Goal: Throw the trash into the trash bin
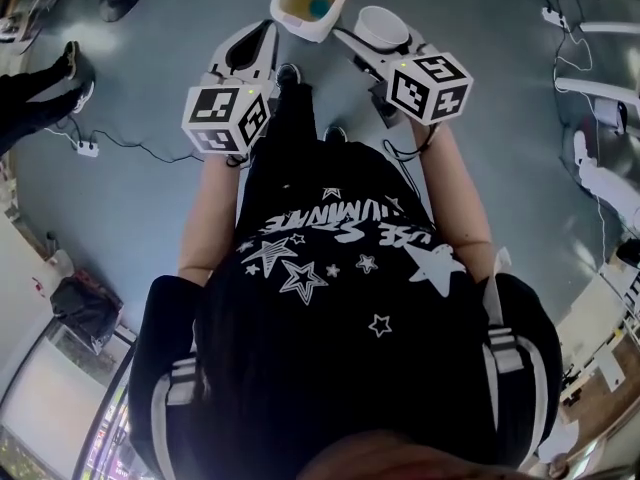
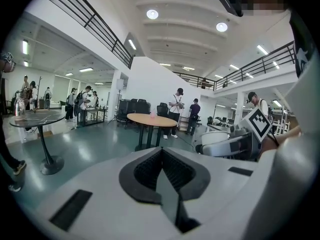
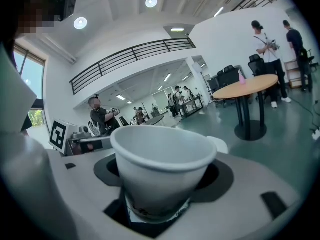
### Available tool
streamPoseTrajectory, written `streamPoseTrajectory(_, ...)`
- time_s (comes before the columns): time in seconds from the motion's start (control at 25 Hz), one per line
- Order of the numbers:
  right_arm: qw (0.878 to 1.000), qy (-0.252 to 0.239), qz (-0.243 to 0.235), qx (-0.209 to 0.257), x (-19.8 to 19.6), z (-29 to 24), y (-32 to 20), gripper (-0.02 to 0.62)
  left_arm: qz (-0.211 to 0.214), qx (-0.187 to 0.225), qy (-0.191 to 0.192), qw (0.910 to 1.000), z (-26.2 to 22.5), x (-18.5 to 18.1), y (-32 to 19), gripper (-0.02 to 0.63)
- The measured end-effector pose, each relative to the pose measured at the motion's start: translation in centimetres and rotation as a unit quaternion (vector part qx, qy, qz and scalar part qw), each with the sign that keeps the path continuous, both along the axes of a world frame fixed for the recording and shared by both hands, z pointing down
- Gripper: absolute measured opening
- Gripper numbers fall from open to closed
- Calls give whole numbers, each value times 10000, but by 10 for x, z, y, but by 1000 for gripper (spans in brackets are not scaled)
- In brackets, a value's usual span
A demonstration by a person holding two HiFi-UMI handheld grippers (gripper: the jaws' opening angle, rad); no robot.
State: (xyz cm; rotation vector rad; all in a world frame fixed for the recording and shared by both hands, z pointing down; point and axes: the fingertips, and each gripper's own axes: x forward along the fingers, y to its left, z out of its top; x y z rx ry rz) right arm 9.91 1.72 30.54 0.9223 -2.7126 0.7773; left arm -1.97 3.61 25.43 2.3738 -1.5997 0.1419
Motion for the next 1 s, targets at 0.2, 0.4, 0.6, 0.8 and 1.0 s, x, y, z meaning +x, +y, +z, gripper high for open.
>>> streamPoseTrajectory(0.2,9998,132,123,-49,-15,9,-32,336,196,-114,18,9997,12,-14,-39,11)
streamPoseTrajectory(0.4,9995,154,267,-104,-36,13,-72,336,383,-207,87,9990,19,-28,-87,11)
streamPoseTrajectory(0.6,9984,227,457,-236,-53,23,-120,336,618,-317,76,9976,30,-42,-137,11)
streamPoseTrajectory(0.8,9969,302,613,-390,-70,35,-158,336,815,-435,135,9956,43,-53,-180,11)
streamPoseTrajectory(1.0,9948,402,808,-470,-90,34,-186,336,998,-543,231,9933,51,-68,-211,11)
